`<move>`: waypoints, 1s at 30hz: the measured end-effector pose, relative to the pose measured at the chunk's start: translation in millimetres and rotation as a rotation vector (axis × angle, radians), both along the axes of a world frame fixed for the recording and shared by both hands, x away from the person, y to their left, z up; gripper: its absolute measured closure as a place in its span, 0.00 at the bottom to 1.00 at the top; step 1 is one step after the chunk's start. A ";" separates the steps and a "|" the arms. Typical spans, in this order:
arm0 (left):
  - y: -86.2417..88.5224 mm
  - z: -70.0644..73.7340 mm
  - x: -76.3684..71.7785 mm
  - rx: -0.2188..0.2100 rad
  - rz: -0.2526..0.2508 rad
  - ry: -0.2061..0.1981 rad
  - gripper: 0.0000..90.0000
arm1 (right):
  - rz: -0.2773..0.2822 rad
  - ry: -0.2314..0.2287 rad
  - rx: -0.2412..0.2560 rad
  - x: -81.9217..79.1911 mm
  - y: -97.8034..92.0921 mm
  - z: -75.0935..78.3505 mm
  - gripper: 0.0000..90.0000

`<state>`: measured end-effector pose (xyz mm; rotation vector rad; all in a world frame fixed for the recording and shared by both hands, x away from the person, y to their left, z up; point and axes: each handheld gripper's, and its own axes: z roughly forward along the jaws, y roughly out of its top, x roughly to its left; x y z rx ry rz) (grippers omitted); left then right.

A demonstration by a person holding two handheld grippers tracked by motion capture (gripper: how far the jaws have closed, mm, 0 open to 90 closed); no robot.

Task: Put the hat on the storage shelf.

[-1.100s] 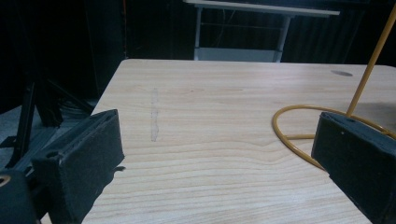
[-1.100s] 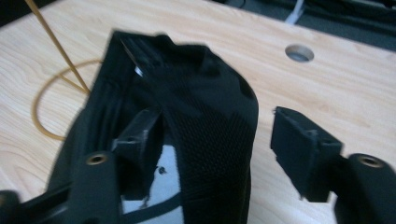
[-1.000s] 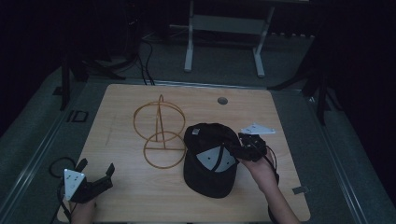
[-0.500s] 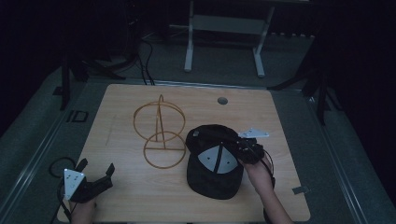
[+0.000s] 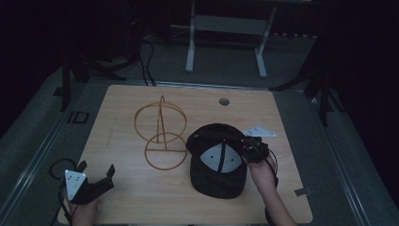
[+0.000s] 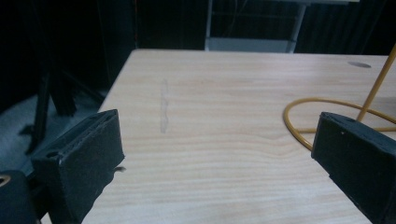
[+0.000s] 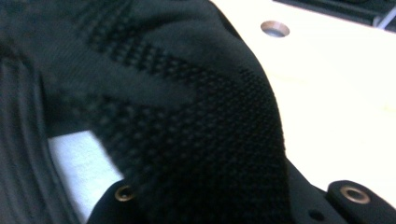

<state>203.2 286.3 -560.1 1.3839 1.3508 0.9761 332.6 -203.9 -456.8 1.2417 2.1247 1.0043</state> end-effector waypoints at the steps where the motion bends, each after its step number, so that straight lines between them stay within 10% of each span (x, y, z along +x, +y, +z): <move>1: -0.8 0.2 0.3 -0.001 -0.001 0.014 0.03 | -0.002 -0.006 0.005 0.1 0.0 2.8 0.99; 12: -22.7 18.6 0.8 -0.021 -0.055 0.094 0.03 | 0.015 -0.097 0.026 -6.6 -1.3 36.4 0.99; 18: -48.5 26.3 5.4 -0.099 -0.216 0.130 0.06 | 0.026 -0.135 0.038 -10.5 -1.5 52.4 0.99; 30: -110.3 40.6 13.3 -0.090 -0.428 0.114 0.13 | 0.050 -0.195 0.057 -23.7 -1.8 74.4 0.99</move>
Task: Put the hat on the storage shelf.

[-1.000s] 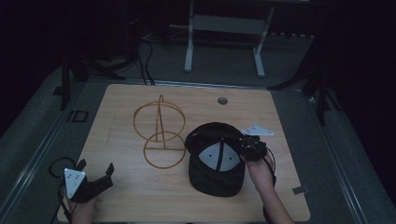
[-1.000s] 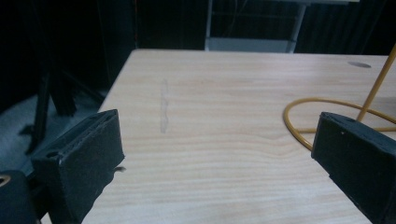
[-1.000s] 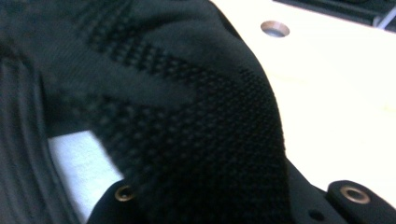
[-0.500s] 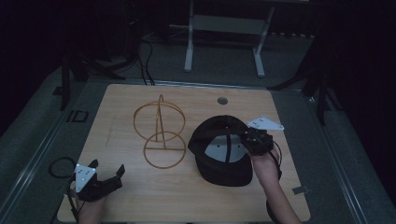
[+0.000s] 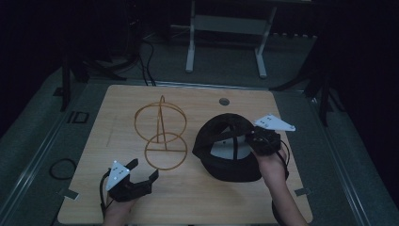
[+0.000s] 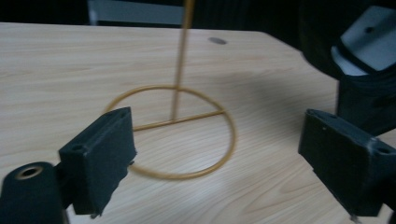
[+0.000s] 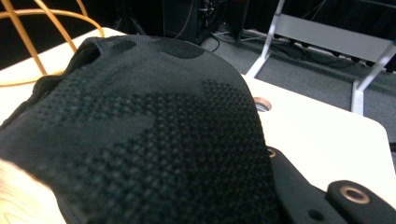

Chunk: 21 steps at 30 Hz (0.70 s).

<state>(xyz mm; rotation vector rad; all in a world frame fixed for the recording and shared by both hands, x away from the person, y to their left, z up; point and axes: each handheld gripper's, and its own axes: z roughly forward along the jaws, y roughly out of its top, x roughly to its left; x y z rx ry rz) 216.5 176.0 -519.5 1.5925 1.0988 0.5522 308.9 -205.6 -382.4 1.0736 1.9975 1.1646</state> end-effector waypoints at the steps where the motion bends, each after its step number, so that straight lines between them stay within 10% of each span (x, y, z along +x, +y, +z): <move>1: -3.8 1.2 1.3 0.000 -0.013 -0.002 0.14 | 0.005 -0.003 0.001 -1.4 0.3 1.6 0.99; 21: -67.5 38.1 27.3 0.007 -0.224 -0.013 0.24 | 0.095 -0.032 -0.006 -21.2 15.1 8.3 0.99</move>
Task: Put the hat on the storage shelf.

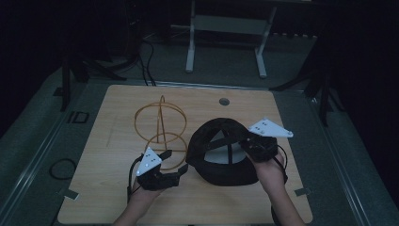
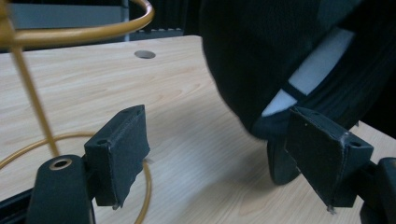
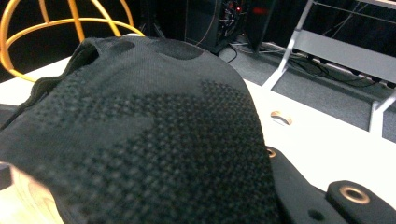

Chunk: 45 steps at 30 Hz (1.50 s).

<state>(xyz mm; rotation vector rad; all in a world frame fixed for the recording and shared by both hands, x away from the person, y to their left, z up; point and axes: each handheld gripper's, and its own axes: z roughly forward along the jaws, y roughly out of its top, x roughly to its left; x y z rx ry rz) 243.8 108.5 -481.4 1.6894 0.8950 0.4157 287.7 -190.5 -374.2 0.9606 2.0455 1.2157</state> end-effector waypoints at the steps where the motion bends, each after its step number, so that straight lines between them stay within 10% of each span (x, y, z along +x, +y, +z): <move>1: -2.8 1.1 1.3 0.002 -0.001 -0.003 0.25 | 0.004 0.000 0.001 -0.8 0.7 -0.1 0.99; 12: -22.0 25.9 11.2 -0.027 0.002 -0.053 0.40 | 0.033 -0.008 0.010 -6.7 3.1 1.3 0.99; 24: -31.9 32.1 18.5 0.018 0.076 -0.057 0.96 | 0.053 0.003 -0.012 -9.8 6.0 -5.3 0.99; 45: -47.2 60.3 21.5 -0.004 0.065 -0.088 0.98 | 0.019 0.044 0.070 -30.1 -20.6 -36.6 0.94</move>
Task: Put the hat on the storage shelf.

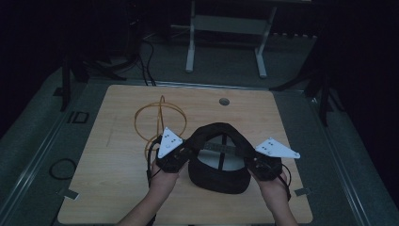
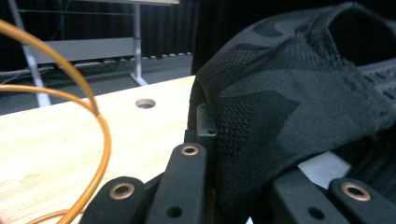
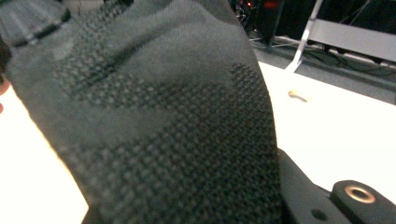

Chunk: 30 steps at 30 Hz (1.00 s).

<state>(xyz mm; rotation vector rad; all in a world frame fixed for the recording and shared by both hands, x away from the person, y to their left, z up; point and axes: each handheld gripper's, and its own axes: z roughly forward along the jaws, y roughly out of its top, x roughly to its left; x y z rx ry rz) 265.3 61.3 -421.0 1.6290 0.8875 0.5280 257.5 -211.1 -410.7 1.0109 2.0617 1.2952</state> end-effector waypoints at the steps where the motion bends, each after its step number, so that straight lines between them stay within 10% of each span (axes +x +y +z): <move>1: -0.7 1.0 0.1 -0.001 -0.002 -0.004 0.98 | -0.003 0.008 0.008 -0.7 -1.3 -2.7 0.92; 15: -2.0 24.1 2.9 -0.014 -0.011 -0.067 0.98 | 0.022 -0.007 0.068 -11.0 -10.7 -10.4 0.61; 30: 2.6 24.7 3.9 0.012 -0.028 -0.091 0.98 | 0.132 0.040 0.024 -36.9 -41.4 -34.0 0.34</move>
